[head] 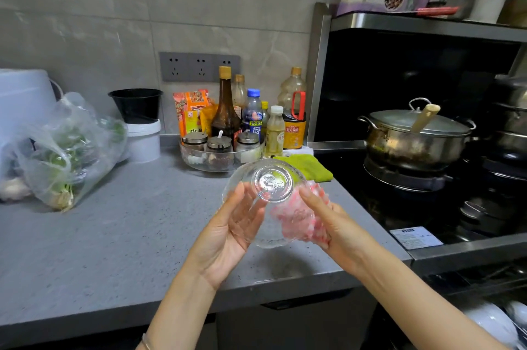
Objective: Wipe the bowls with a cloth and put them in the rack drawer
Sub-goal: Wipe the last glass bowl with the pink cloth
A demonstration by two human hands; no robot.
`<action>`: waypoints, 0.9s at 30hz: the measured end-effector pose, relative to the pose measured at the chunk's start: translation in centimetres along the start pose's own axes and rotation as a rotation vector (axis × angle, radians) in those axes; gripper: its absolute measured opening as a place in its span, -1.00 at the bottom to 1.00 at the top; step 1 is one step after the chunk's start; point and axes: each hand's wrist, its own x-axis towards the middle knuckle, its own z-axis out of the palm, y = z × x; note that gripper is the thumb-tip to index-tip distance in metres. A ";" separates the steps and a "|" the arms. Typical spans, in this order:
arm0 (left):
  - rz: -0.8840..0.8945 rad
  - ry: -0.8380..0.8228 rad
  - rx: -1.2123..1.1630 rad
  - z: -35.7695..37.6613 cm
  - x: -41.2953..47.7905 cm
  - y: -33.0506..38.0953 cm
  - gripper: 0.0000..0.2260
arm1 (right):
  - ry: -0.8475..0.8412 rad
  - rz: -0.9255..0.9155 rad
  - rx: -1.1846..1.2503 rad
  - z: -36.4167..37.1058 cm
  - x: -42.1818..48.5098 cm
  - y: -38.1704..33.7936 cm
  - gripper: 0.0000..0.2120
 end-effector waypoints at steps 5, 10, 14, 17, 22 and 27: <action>0.077 0.053 0.083 0.6 -0.6 0.1 -0.54 | 0.195 -0.037 0.067 -0.7 0.5 0.9 -0.43; 0.172 0.118 0.184 2.1 -1.0 -0.1 -0.83 | 0.286 -0.543 -0.202 0.3 -0.1 -0.6 -0.63; 0.238 0.139 0.261 2.6 -0.9 -1.2 -0.88 | 0.148 -1.012 -0.841 1.9 0.2 -0.5 -0.84; 0.303 0.179 0.243 2.3 -1.1 -1.2 -0.89 | 0.224 -1.213 -1.232 1.6 1.0 0.7 -0.62; 0.332 0.197 0.299 1.5 -1.4 -1.3 -0.90 | 0.269 -1.197 -1.187 1.9 0.2 1.4 -0.59; 0.338 0.138 0.319 2.3 -1.3 -1.2 -0.93 | 0.238 -1.187 -1.181 1.9 -0.1 -0.1 -0.44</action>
